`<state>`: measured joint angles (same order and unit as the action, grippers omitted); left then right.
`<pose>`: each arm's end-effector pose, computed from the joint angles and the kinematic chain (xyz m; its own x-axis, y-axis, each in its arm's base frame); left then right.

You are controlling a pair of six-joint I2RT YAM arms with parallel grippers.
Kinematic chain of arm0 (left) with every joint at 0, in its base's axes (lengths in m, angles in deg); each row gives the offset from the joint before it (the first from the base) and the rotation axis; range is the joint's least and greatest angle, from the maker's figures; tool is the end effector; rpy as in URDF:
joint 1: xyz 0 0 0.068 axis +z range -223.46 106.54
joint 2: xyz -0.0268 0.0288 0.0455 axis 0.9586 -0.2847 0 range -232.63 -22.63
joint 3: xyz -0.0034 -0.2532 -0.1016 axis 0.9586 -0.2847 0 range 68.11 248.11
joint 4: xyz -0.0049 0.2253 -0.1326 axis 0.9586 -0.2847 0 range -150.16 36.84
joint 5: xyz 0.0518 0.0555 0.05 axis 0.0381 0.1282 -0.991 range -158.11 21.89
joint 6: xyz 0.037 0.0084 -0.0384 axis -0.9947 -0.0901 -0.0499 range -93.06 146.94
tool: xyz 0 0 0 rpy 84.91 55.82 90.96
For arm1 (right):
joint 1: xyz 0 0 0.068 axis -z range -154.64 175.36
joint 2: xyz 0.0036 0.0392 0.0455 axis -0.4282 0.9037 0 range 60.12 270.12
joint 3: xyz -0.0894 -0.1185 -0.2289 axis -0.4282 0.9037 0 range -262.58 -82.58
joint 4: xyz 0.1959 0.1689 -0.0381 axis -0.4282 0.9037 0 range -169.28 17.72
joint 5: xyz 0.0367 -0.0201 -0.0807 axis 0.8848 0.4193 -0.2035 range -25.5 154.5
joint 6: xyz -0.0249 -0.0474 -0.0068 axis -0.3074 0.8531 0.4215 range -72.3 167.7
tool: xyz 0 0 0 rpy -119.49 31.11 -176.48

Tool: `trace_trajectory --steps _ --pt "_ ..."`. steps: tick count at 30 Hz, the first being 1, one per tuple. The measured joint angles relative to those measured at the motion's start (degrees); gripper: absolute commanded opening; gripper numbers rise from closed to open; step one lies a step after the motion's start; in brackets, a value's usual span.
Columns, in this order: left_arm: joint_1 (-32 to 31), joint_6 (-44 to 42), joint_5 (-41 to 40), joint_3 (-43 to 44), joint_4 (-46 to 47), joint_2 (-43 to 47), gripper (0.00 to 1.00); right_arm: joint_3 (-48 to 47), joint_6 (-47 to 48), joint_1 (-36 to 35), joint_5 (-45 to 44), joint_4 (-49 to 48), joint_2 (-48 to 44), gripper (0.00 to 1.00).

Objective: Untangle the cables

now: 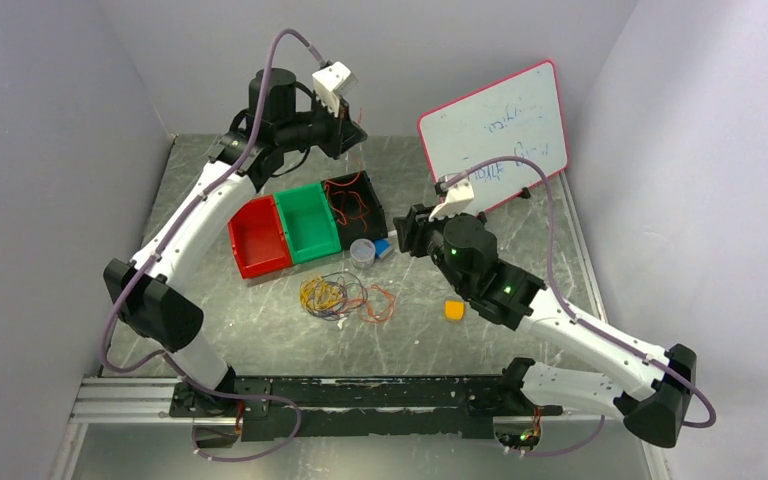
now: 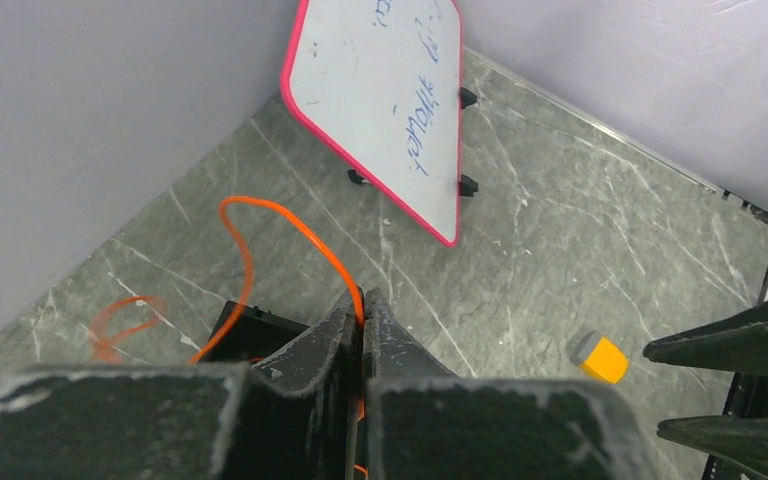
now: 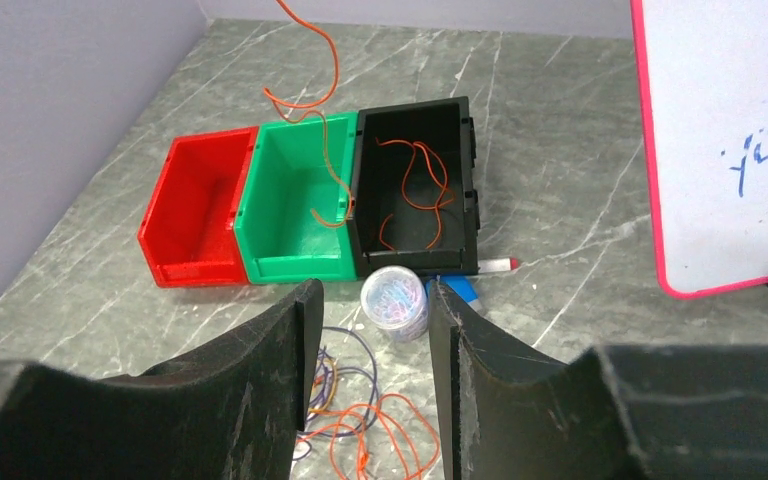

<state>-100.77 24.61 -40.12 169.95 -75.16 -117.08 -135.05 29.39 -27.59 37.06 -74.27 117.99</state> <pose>0.3280 -0.1882 0.4411 -0.1910 0.1390 -0.9717 0.8171 0.5711 -0.0789 0.1536 0.1761 0.3547 -0.2401 0.1447 -0.9599 -0.3788 0.8965 0.2299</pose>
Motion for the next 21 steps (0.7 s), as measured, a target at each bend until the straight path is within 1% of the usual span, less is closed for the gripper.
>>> trace_trajectory --steps 13,21 --pt "0.1 -0.7 -0.9 -0.7 2.6 -3.9 0.07 1.1 -1.1 0.0 -0.6 0.1 -0.6 0.47" --pt "0.3 -1.6 -2.0 -3.6 3.5 -4.7 0.07 1.1 -1.1 0.0 -1.4 0.1 -0.5 0.47"
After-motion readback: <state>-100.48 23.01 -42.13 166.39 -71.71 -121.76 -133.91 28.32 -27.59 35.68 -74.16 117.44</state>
